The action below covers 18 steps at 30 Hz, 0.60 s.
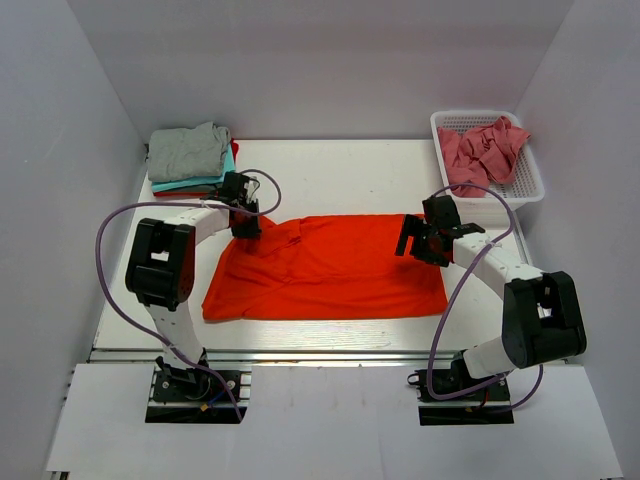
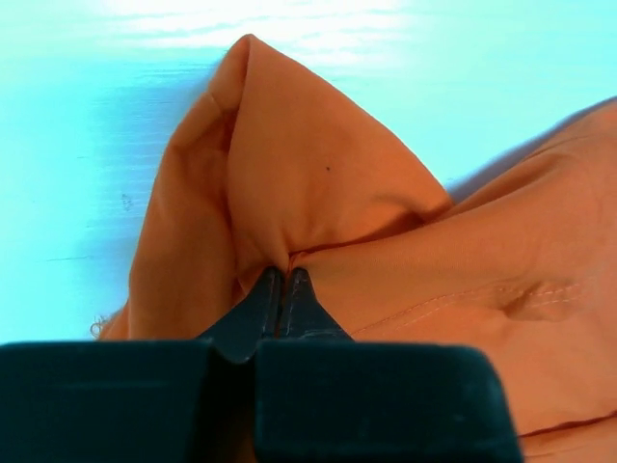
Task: Fold and stack the t-shirts
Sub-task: Fold the flattened tshirt in 1/3 of the way
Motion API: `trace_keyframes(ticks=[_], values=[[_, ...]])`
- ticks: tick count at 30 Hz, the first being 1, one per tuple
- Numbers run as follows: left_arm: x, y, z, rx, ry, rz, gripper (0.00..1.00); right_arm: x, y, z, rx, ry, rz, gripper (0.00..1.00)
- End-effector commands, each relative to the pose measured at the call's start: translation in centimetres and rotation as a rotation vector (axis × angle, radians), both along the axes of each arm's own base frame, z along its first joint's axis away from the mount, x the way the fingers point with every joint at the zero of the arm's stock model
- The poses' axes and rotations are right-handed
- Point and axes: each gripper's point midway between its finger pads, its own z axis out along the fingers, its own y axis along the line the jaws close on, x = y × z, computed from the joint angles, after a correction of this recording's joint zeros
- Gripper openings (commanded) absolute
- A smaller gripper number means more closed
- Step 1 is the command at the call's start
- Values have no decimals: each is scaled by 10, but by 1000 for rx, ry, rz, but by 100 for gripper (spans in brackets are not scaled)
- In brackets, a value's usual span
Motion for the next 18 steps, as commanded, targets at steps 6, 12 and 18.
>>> trace_keyframes(ticks=[6,12,18], values=[[27,-11,52,-35,-124,-26,0,11,1,12,4,-35,-7,90],[35,3,58,25,-115,20,10,12,0,11,-3,-35,-12,90],[50,-3,73,-15,-145,8,24,12,-3,7,-17,-28,-19,90]])
